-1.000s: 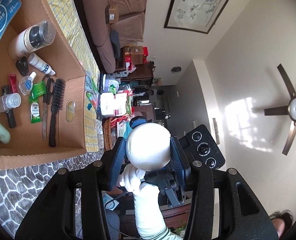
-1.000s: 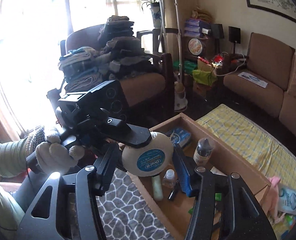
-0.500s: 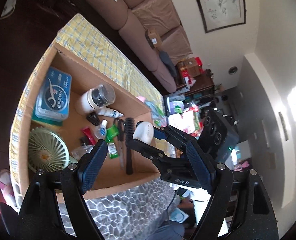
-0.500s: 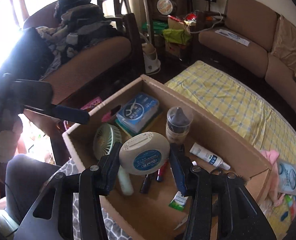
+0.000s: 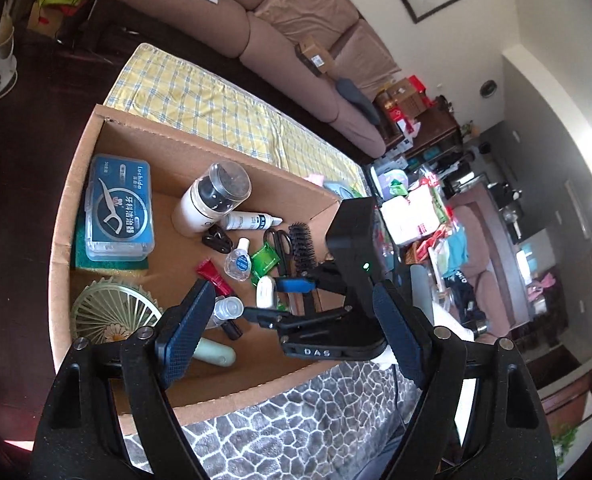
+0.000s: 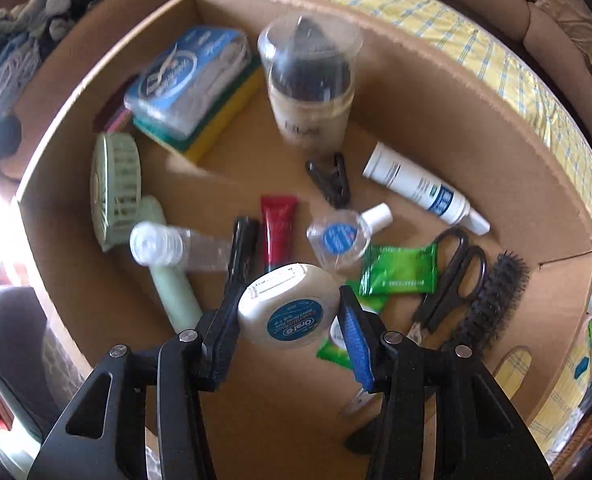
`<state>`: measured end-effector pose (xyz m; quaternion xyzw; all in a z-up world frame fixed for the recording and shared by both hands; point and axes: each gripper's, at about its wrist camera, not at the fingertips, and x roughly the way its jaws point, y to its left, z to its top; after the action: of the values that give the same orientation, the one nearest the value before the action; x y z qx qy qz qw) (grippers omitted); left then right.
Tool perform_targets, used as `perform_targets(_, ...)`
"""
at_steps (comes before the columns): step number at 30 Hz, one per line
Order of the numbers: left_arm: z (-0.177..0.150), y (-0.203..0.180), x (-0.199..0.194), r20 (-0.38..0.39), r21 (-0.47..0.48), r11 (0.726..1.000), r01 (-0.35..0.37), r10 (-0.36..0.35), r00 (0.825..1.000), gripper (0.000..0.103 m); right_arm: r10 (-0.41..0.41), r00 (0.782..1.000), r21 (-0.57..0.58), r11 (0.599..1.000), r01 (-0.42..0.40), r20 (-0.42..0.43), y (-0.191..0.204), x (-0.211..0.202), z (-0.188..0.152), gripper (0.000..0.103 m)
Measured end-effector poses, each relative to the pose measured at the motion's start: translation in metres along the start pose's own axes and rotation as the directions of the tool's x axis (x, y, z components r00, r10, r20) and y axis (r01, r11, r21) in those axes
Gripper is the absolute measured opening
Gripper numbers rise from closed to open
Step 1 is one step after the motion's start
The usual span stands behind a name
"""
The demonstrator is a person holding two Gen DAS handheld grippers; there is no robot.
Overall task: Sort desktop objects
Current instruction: 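Roll the left tool and lower the floss container into the box, then open it, then move both tools back over the table toward the remaining items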
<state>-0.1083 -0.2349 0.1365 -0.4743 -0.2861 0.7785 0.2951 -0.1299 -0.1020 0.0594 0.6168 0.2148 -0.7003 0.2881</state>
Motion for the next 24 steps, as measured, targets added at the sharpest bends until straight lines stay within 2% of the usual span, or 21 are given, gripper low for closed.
perform_targets(2, 0.0, -0.004, 0.005, -0.006, 0.002, 1.0, -0.004, 0.004, 1.0, 0.079, -0.032, 0.999, -0.024, 0.999, 0.031, -0.029, 0.003, 0.008, -0.005, 0.049)
perform_targets(4, -0.002, -0.008, 0.009, -0.014, 0.014, 1.0, -0.017, 0.017, 1.0, 0.079, -0.04, 0.999, -0.007, 0.999, 0.04, -0.018, 0.0, 0.008, -0.007, 0.054)
perform_targets(6, -0.004, -0.013, 0.01, -0.018, 0.029, 0.999, -0.039, 0.04, 0.999, 0.079, -0.012, 0.999, 0.033, 0.999, 0.011, 0.036, -0.006, -0.004, -0.01, 0.061)
perform_targets(9, -0.006, -0.022, 0.009, -0.01, 0.052, 0.997, -0.06, 0.06, 0.998, 0.082, 0.014, 0.993, 0.061, 0.998, -0.022, 0.12, -0.014, -0.031, -0.021, 0.062)
perform_targets(11, -0.007, -0.031, 0.008, 0.003, 0.073, 0.994, -0.078, 0.078, 0.997, 0.092, 0.013, 0.984, 0.082, 0.996, -0.027, 0.176, -0.021, -0.053, -0.033, 0.063)
perform_targets(12, -0.007, -0.037, 0.009, 0.009, 0.09, 0.992, -0.09, 0.09, 0.996, 0.095, 0.008, 0.979, 0.094, 0.995, -0.028, 0.204, -0.025, -0.065, -0.04, 0.064)
perform_targets(13, -0.007, -0.043, 0.01, 0.014, 0.108, 0.989, -0.099, 0.098, 0.995, 0.102, 0.001, 0.973, 0.108, 0.994, -0.027, 0.233, -0.029, -0.076, -0.047, 0.066)
perform_targets(16, -0.01, -0.063, 0.021, 0.015, 0.166, 0.976, -0.139, 0.138, 0.99, 0.103, 0.0, 0.947, 0.158, 0.986, -0.054, 0.32, -0.048, -0.111, -0.071, 0.068)
perform_targets(19, -0.018, -0.085, 0.035, 0.012, 0.235, 0.955, -0.182, 0.185, 0.983, 0.103, 0.006, 0.923, 0.217, 0.971, -0.097, 0.386, -0.07, -0.14, -0.102, 0.077)
perform_targets(21, -0.027, -0.1, 0.046, 0.019, 0.291, 0.939, -0.182, 0.184, 0.983, 0.103, 0.003, 0.909, 0.247, 0.962, -0.117, 0.417, -0.084, -0.157, -0.127, 0.08)
perform_targets(24, -0.04, -0.121, 0.074, -0.021, 0.346, 0.919, -0.188, 0.208, 0.978, 0.103, -0.036, 0.885, 0.324, 0.937, -0.132, 0.465, -0.114, -0.18, -0.164, 0.085)
